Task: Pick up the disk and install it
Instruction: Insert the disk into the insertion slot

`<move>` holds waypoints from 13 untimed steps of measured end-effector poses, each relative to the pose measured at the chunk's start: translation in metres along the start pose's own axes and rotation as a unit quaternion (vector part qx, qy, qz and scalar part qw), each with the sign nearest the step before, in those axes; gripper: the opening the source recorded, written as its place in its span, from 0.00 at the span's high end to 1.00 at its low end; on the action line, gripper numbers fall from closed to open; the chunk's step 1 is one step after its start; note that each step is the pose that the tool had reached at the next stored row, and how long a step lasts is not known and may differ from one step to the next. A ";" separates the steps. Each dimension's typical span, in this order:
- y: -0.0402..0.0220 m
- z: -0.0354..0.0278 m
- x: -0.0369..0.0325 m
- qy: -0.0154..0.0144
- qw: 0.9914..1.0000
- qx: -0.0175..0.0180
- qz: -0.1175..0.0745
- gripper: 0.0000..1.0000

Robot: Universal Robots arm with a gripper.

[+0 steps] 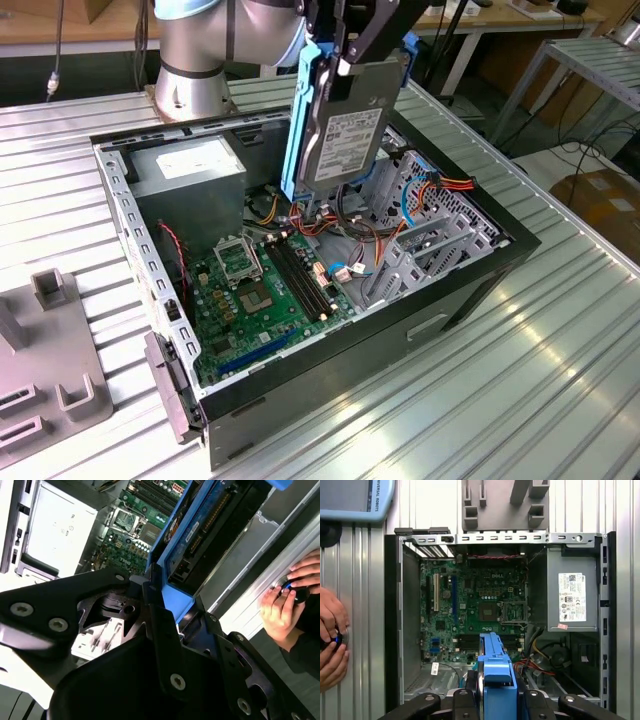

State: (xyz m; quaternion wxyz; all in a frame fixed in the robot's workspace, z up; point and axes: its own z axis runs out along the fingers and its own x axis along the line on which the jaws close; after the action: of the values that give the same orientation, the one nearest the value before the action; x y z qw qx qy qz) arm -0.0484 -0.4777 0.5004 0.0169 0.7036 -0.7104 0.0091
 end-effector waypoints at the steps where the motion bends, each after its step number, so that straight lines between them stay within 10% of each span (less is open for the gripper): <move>1: 0.0000 0.0001 0.0024 0.000 1.000 0.000 0.000 0.63; 13: -0.0002 0.0017 0.0335 0.000 1.000 0.000 0.000 0.63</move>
State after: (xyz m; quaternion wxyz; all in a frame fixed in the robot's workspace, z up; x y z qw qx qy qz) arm -0.0484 -0.5113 0.4999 0.0173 0.7035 -0.7104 0.0094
